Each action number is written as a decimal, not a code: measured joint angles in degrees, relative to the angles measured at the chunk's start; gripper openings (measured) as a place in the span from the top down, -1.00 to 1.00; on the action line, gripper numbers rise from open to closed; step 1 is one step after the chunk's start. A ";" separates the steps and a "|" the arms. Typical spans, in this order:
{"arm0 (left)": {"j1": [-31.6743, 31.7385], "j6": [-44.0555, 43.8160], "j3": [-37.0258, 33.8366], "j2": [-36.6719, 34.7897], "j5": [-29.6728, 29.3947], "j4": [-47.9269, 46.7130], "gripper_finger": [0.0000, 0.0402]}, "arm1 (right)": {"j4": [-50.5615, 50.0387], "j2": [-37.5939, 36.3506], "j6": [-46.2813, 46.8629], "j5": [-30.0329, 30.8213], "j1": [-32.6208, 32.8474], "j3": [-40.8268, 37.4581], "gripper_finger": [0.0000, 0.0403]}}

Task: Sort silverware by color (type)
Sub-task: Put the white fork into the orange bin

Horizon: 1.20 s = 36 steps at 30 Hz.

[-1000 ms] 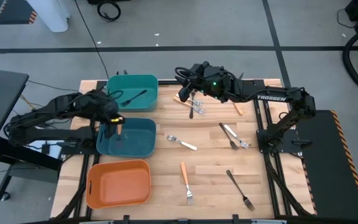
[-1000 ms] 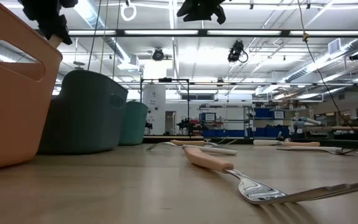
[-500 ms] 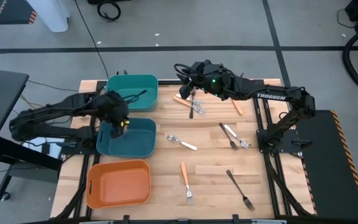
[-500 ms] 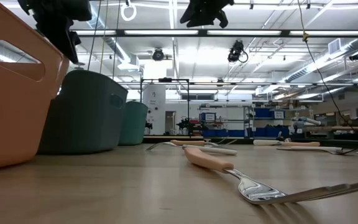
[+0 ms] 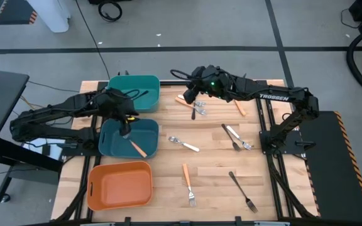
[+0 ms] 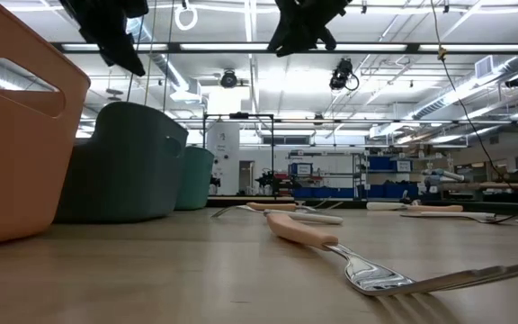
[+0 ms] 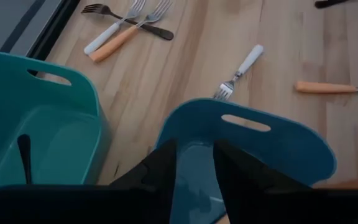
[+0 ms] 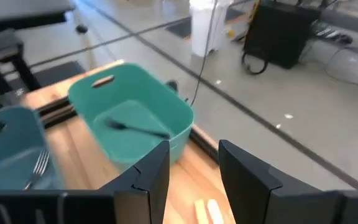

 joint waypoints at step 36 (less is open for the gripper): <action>0.07 -14.12 0.00 0.11 -3.93 22.57 0.42 | -2.53 25.55 1.05 -28.90 9.43 -3.19 0.28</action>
